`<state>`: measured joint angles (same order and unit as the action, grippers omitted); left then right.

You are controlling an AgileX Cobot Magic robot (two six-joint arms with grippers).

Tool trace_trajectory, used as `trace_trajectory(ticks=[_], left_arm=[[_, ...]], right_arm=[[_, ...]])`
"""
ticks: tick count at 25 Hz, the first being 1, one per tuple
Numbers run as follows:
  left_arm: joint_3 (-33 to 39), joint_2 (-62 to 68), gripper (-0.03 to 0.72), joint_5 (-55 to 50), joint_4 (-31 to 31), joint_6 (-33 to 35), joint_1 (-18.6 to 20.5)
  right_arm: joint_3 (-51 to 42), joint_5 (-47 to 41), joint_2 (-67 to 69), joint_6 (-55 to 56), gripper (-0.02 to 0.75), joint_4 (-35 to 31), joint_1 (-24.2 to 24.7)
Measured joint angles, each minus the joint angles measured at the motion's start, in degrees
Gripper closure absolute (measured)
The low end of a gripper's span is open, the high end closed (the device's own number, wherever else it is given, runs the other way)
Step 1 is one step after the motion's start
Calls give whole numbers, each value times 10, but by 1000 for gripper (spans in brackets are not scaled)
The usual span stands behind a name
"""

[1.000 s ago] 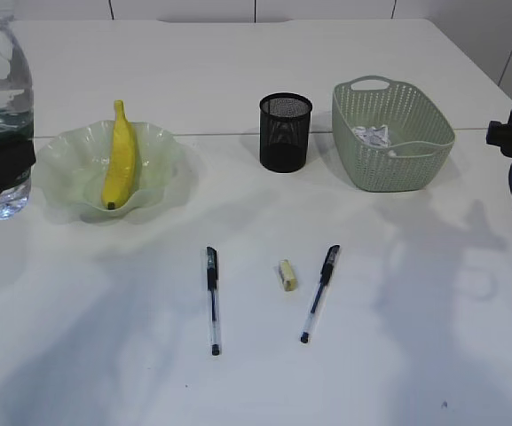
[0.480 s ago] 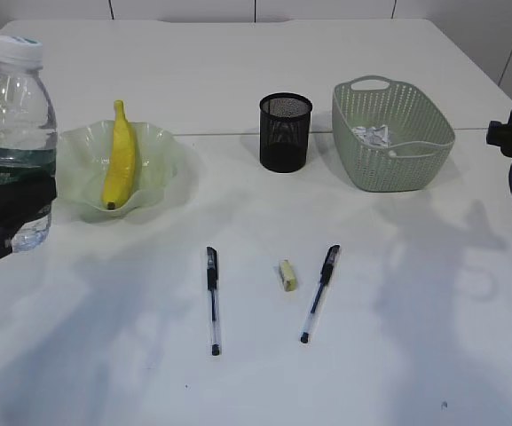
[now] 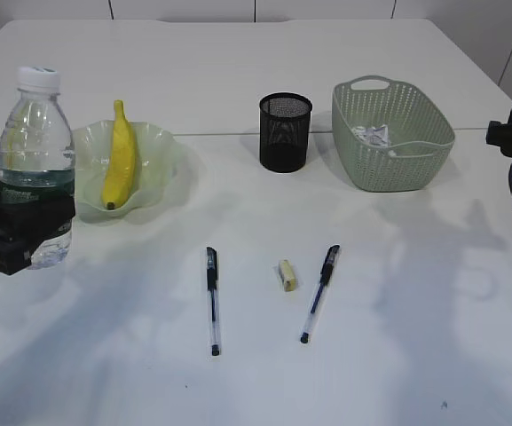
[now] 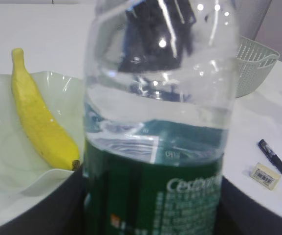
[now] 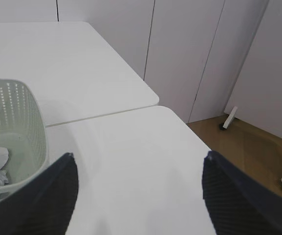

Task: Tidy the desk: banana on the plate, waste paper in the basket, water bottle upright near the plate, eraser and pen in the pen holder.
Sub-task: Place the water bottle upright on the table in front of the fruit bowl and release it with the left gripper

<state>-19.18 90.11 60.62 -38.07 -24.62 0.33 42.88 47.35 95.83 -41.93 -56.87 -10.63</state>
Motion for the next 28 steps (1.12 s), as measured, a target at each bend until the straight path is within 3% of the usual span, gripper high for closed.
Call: trace_trajectory(ticks=[28], left_arm=[[-1, 72, 307, 15, -2, -8, 0]], right_arm=[[0, 1, 0, 0, 148, 2, 0]])
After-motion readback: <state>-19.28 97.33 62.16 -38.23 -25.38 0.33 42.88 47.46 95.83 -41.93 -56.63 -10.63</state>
